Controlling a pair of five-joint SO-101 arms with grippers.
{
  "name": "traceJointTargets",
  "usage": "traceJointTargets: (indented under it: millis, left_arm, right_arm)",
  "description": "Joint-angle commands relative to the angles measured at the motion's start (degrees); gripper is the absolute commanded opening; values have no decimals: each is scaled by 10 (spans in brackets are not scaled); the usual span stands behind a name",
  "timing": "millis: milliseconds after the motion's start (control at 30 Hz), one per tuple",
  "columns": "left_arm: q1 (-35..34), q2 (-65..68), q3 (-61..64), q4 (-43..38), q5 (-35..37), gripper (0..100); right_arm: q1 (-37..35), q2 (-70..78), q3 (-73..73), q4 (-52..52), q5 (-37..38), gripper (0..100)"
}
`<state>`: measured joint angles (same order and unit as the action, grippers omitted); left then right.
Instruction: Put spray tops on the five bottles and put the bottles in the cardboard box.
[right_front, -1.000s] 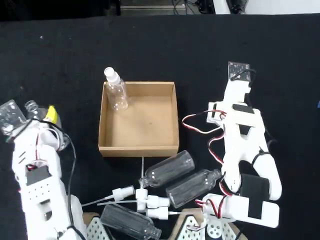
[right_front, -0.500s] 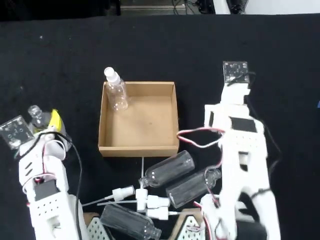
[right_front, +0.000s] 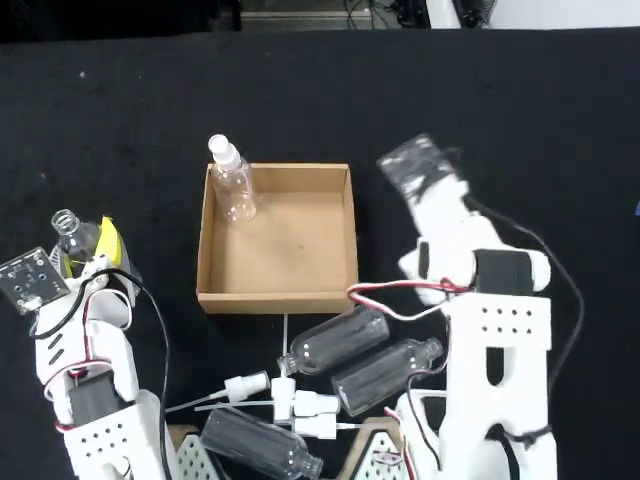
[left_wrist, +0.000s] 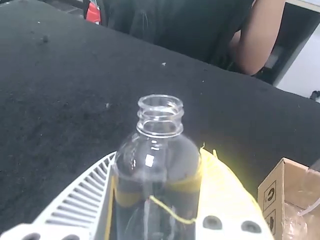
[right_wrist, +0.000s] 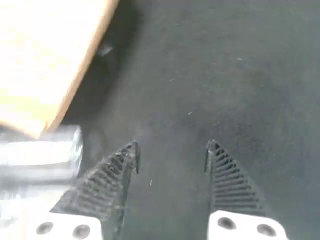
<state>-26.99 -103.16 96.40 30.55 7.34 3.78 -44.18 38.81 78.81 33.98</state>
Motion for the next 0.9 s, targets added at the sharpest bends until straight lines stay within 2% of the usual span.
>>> traceJointTargets:
  millis: [0,67,300,433,533,667,867]
  left_arm:
    - [-7,-14,9,3,8,30]
    - [-33,-14,9,2,8,30]
    - [-95,-11,9,-22,11,30]
    - [-138,-12,9,-25,86,30]
    - [-170,-9,9,-43,130,30]
    - [-176,-9,9,-44,135,30]
    - [-177,-9,9,-47,135,30]
  right_arm:
    - [-81,-31,-123,178,98,194]
    - [-132,-31,-146,217,115,194]
    - [-334,-28,-125,220,57,194]
    - [-484,-27,-81,201,-11,194]
    - [-565,-27,-33,145,-87,194]
    - [-624,-27,58,36,-144,194]
    - [-657,-27,145,-77,-189,194]
